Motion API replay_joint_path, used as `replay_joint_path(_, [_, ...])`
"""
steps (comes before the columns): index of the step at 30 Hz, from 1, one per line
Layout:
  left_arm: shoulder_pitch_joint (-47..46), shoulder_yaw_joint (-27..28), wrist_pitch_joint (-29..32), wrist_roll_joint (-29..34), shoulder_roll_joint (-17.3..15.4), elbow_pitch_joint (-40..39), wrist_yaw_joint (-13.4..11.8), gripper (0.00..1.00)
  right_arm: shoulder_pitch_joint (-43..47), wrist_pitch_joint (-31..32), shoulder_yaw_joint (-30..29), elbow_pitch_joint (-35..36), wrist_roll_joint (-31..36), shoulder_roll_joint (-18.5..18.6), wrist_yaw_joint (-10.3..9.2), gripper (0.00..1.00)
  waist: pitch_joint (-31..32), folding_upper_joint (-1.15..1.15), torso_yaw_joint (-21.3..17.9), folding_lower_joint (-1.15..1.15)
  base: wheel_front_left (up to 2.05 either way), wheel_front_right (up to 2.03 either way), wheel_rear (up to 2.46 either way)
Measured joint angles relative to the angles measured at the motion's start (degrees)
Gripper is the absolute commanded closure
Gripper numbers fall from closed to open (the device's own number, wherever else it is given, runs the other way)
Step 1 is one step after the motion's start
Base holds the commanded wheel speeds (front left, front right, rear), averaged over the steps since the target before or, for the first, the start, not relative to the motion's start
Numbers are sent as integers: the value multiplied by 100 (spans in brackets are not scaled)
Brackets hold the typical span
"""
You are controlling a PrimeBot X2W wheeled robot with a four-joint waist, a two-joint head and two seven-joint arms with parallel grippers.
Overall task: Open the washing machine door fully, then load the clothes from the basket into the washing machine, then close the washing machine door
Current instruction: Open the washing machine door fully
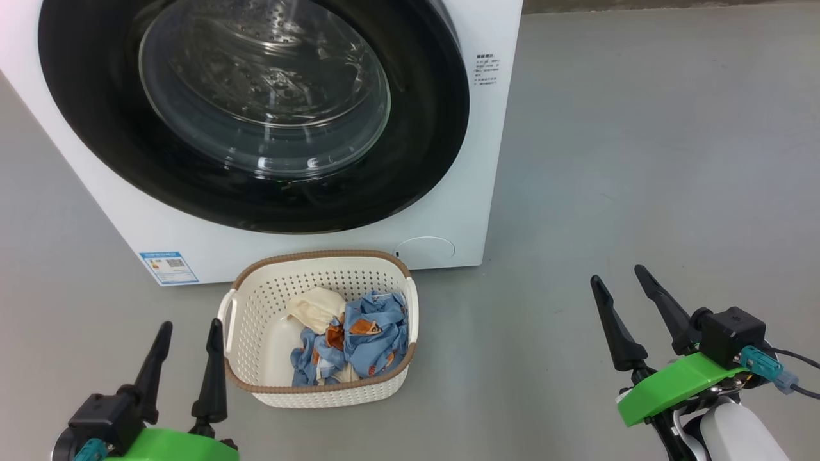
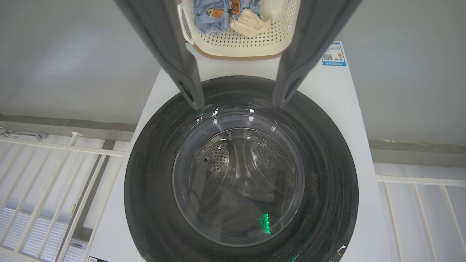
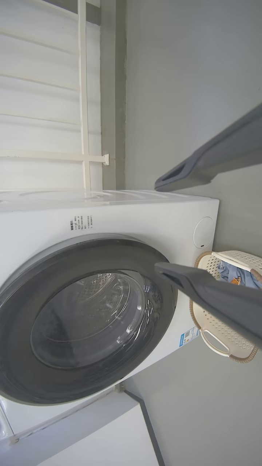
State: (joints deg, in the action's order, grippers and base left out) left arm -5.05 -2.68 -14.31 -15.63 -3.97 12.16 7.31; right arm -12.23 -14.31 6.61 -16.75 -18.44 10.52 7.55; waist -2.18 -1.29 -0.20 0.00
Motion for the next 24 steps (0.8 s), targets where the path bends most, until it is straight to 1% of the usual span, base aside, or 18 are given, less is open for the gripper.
replay_joint_path(24, [-5,-57,0,-71,-30,9,0,0,-1,0,4,-5,0,-2,0,0,-20,0,30,0,0,0,-1])
